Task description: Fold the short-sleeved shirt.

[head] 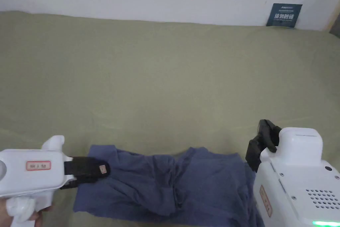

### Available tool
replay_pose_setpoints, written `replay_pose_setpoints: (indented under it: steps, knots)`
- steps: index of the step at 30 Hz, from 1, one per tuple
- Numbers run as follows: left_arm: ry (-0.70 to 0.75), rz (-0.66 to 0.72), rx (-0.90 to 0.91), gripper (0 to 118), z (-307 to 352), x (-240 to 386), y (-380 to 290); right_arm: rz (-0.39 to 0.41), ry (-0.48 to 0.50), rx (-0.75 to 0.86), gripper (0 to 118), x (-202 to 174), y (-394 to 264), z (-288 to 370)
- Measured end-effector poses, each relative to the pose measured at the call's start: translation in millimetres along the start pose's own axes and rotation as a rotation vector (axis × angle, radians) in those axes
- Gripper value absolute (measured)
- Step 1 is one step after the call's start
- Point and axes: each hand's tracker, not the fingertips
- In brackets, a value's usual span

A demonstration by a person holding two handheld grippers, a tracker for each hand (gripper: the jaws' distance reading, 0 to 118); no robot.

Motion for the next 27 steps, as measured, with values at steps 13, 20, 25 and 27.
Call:
replay_pose_setpoints:
  steps: [13,20,25,27]
  knots:
    - [0.269,-0.152,-0.01,10,46,67,12,-0.009,0.05,0.012,7,-13,-1,4]
    - [0.254,-0.313,-0.136,10,-48,155,-5,-0.004,0.037,0.018,7,-3,0,6]
    - [0.275,-0.34,-0.197,15,-124,185,-23,0.0,0.024,-0.001,7,5,-6,2]
    - [0.243,-0.361,-0.229,78,-151,189,-30,0.001,0.012,-0.011,7,8,-8,0]
